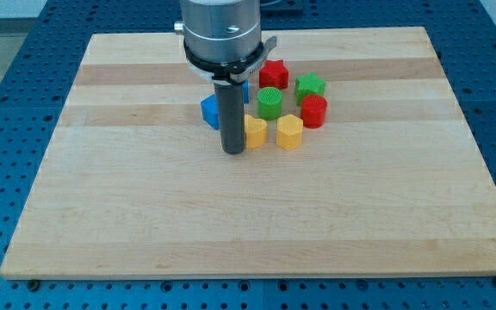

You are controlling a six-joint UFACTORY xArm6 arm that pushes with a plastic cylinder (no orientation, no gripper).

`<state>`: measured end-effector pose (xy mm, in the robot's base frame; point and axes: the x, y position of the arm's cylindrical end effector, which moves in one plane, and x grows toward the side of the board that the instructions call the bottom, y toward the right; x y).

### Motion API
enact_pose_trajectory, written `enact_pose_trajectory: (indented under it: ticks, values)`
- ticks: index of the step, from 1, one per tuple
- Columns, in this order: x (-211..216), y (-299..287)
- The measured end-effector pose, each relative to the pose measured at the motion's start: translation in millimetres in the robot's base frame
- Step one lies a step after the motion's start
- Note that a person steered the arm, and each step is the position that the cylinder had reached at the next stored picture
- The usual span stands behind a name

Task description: Point your arm at blue triangle

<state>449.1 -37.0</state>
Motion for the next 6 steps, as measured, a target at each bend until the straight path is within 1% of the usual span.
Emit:
enact_pose_trajectory:
  ticks: [2, 3, 4, 5, 6]
  values:
    - [-9, 1]
    - [0, -1]
    - [4, -27]
    - [-9, -52]
    - [-42, -65]
